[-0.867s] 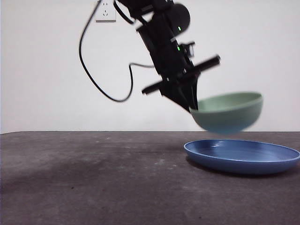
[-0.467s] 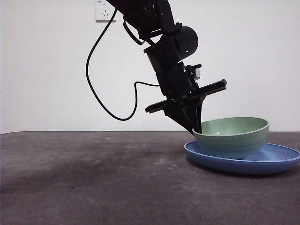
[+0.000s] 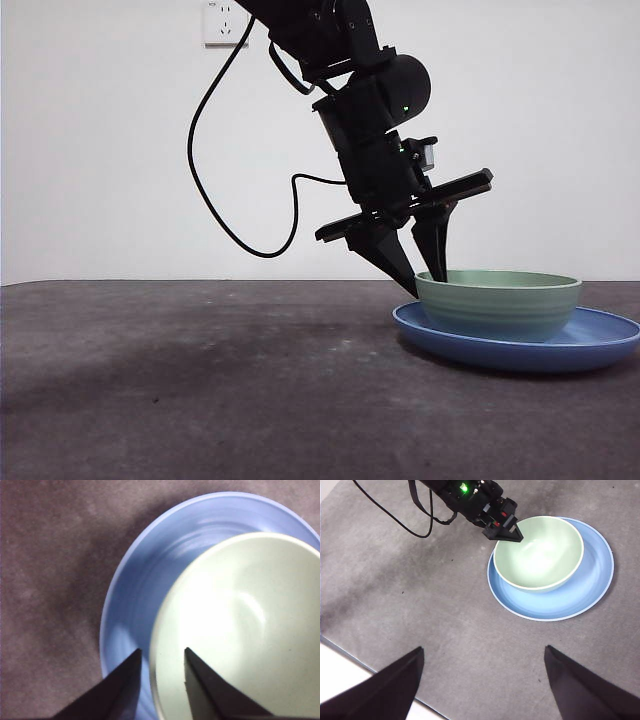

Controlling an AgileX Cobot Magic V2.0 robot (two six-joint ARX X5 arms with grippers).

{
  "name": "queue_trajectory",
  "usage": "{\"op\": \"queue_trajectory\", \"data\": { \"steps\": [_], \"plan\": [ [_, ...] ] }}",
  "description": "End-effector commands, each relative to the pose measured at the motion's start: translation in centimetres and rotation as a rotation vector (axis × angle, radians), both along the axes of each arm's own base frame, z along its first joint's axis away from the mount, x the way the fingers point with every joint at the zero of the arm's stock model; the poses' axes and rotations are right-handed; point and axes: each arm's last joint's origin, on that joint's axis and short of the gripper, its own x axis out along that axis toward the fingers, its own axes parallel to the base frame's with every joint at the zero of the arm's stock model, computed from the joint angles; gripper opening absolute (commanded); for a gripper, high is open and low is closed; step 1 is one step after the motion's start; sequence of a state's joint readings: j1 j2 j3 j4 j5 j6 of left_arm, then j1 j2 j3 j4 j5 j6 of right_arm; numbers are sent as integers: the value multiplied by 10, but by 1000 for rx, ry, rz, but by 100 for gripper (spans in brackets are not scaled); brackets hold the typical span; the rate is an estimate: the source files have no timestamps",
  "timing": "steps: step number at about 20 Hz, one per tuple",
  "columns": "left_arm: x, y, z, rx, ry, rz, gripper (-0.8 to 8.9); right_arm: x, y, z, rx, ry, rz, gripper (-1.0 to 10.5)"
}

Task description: Place the green bowl on the blue plate

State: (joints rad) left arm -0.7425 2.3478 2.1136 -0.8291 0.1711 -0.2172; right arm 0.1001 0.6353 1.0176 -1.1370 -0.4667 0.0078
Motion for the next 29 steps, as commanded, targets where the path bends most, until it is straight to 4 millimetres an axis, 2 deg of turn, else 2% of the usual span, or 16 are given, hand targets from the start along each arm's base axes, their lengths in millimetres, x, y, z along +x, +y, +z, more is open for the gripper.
{"op": "queue_trajectory", "data": {
  "steps": [1, 3, 6, 10, 13, 17, 21, 23, 25, 29],
  "plan": [
    [0, -7, 5, -19, -29, -24, 236, -1, 0, 5, 6, -17, -7, 386],
    [-1, -3, 19, -40, -52, -20, 254, -1, 0, 5, 6, -17, -7, 386],
    [-2, 14, 55, -75, -96, 2, 254, 0, 0, 5, -4, -18, -18, 386],
    [-9, 56, 119, -121, -181, 37, 254, 0, -1, 5, -27, -22, -39, 386],
    [-23, 94, 167, -150, -252, 66, 254, 0, -1, 5, -29, -23, -41, 386],
    [-49, 137, 210, -135, -310, 65, 254, 1, -1, 6, -36, -35, -51, 386],
    [-74, 163, 233, -138, -333, 40, 254, 2, -2, 6, -46, -44, -64, 386],
    [-87, 172, 236, -155, -331, 11, 254, 2, -2, 6, -46, -45, -64, 386],
    [-99, 182, 230, -149, -324, 13, 254, 2, -2, 6, -46, -47, -64, 386],
    [-130, 198, 199, -246, -302, -53, 254, 2, -2, 6, -46, -47, -64, 386]
  ]
}}
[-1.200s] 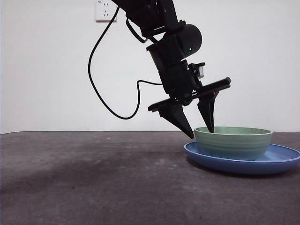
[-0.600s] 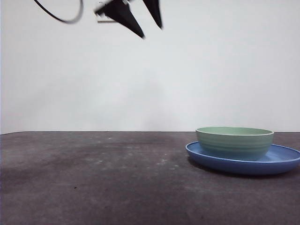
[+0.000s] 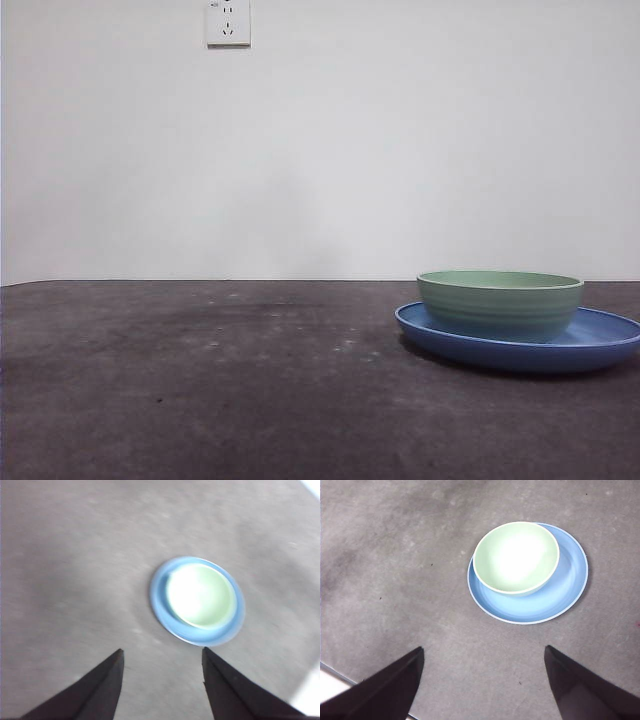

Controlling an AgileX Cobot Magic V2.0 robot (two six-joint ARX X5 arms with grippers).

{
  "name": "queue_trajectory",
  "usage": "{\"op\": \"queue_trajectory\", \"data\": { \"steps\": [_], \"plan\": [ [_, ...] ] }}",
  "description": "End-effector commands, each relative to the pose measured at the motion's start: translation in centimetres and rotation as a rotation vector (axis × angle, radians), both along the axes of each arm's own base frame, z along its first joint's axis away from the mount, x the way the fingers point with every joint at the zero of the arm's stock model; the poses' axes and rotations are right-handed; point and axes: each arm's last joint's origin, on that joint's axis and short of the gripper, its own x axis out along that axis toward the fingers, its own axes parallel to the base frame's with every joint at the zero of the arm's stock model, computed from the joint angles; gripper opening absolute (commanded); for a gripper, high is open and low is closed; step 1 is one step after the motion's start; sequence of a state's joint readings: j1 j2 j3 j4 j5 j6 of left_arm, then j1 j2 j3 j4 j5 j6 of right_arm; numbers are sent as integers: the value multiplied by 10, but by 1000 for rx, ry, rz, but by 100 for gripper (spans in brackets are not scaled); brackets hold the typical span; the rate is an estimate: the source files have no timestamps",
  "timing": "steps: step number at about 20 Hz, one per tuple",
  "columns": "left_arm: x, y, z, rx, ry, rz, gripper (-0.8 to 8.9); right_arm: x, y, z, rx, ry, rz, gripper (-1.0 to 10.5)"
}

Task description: Place the green bowl on the blue plate

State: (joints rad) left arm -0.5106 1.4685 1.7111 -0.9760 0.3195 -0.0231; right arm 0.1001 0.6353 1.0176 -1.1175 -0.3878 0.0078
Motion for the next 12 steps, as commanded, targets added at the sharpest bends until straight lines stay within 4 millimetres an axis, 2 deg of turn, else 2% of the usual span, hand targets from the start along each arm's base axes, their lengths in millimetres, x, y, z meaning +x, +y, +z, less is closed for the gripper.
{"op": "queue_trajectory", "data": {
  "steps": [1, 8, 12],
  "plan": [
    [-17, 6, -22, -35, 9, -71, 254, 0, 0, 6, 5, -22, -5, 386],
    [-65, 26, -74, -126, 114, -320, 252, 0, 0, 5, 13, -13, -12, 386],
    [-74, 30, -88, -123, 149, -336, 250, 0, 0, 5, 24, -1, -23, 386]
  ]
}}
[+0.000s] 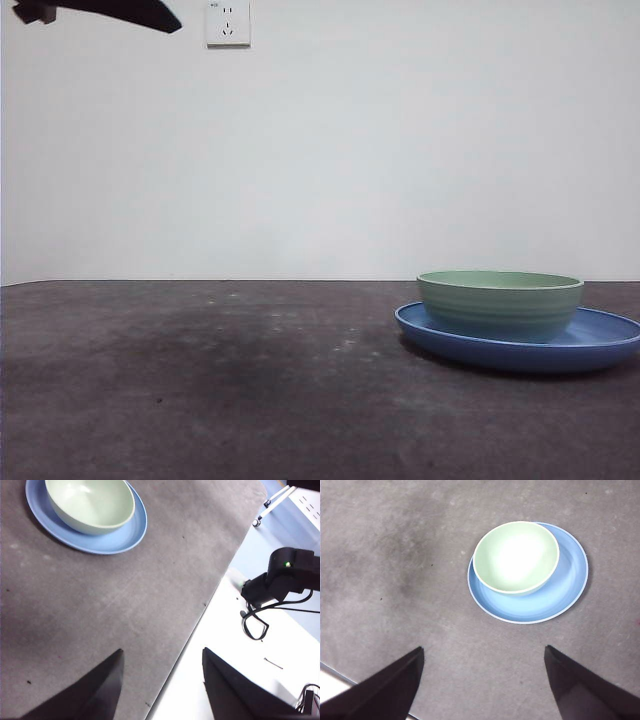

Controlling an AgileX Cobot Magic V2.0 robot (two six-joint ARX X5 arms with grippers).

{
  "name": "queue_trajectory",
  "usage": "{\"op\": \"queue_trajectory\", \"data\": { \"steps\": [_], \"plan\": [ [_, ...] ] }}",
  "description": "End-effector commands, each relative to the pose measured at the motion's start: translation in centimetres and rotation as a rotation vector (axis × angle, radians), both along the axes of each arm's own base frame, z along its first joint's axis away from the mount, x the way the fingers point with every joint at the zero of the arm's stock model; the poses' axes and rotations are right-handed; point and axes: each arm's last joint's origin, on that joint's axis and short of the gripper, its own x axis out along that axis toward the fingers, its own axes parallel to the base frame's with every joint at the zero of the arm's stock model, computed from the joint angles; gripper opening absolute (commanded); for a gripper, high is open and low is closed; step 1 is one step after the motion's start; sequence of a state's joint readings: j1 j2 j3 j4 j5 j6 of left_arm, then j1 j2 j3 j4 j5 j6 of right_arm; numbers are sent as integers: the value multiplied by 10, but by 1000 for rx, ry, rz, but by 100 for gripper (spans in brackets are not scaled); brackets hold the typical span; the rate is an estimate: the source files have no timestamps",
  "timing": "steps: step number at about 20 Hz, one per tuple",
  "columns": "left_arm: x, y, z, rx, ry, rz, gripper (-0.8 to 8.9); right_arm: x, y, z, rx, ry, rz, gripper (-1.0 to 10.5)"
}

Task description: Place the green bowl on the blue plate

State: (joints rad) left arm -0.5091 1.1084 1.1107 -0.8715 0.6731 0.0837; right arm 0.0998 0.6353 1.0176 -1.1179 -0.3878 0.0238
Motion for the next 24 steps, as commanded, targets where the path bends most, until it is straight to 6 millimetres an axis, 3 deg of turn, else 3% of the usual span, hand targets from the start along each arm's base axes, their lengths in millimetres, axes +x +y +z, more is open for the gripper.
{"op": "queue_trajectory", "data": {
  "steps": [1, 7, 11, 17, 24],
  "plan": [
    [1, -2, 0, -2, -13, -22, 250, 0, 0, 5, 15, -7, -14, 386],
    [1, -2, 0, -3, -13, -22, 249, 4, 0, 3, 37, 39, -89, 386],
    [1, -2, 0, -2, -13, -22, 250, 25, -3, -2, -68, 86, -237, 386],
    [1, -2, 0, -3, -14, -23, 250, 101, -9, -24, -44, 175, -268, 385],
    [1, -2, 0, -2, -20, -27, 250, 185, -28, -90, -16, 362, -278, 357]
  ]
}}
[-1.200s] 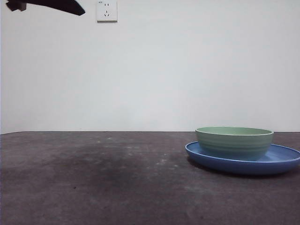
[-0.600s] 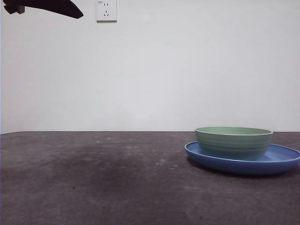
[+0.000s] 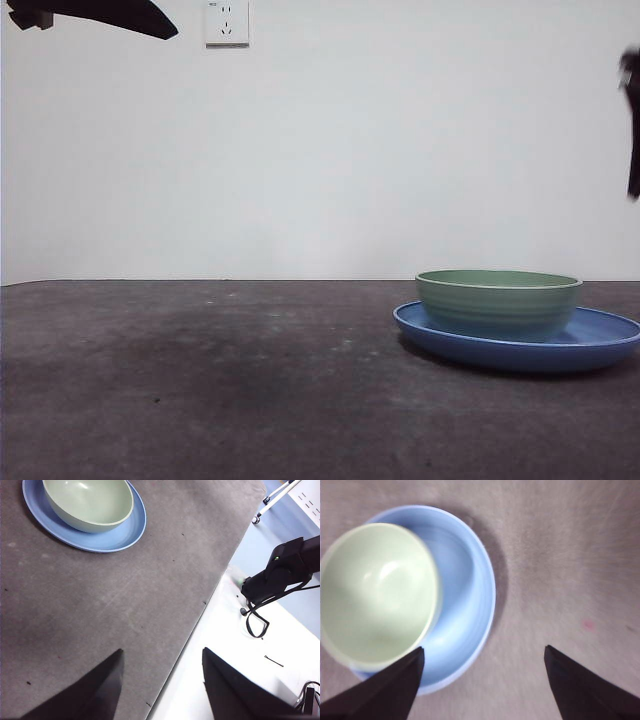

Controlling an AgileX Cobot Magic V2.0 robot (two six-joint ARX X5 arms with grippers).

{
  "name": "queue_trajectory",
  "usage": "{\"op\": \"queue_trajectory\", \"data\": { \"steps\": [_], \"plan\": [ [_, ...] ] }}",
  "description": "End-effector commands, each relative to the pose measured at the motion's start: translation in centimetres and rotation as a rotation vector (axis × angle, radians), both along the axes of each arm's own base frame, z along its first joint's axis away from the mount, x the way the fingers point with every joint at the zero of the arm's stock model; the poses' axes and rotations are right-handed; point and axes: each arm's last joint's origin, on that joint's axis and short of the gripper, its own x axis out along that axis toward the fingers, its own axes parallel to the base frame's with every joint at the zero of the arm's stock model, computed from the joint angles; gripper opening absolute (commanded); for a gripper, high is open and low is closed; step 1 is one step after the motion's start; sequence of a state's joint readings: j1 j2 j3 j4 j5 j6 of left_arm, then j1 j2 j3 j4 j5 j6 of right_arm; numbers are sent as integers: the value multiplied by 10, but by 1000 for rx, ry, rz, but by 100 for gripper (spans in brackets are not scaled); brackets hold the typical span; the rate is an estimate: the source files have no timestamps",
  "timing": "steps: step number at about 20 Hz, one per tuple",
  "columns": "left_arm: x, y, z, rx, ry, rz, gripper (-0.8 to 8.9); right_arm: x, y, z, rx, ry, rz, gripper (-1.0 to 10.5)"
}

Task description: Place the green bowl on the blue plate

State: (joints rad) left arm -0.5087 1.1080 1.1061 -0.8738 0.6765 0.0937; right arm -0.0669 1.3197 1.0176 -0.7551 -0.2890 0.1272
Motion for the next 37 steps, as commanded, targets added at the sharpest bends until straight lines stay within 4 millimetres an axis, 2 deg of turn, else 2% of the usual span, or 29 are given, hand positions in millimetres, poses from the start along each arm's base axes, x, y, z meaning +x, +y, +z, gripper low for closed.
{"op": "queue_trajectory", "data": {
  "steps": [1, 5, 7, 12, 17, 20, 27, 34, 37],
  "plan": [
    [1, -2, 1, -4, -19, -20, 250, 21, 0, -17, 26, 21, 31, 355],
    [1, -2, 1, -4, -18, -19, 250, 45, -1, -52, 46, 96, 37, 308],
    [1, -2, 1, -4, -18, -19, 250, 51, -2, -64, 48, 120, 37, 291],
    [1, -2, 1, -4, -19, -19, 250, 62, -1, -83, 50, 138, 42, 218],
    [1, -2, 1, -4, -19, -19, 250, 67, 0, -94, 69, 145, 50, 146],
    [1, -2, 1, -4, -19, -20, 250, 69, 0, -93, 73, 127, 54, 9],
    [1, -2, 1, -3, -17, -19, 250, 68, -1, -87, 89, 105, 50, 9],
    [1, -2, 1, -4, -18, -19, 249, 58, 3, -50, 185, -11, 64, 9],
    [1, -2, 1, -4, -18, -19, 250, 55, 13, -39, 227, -44, 85, 9]
  ]
}}
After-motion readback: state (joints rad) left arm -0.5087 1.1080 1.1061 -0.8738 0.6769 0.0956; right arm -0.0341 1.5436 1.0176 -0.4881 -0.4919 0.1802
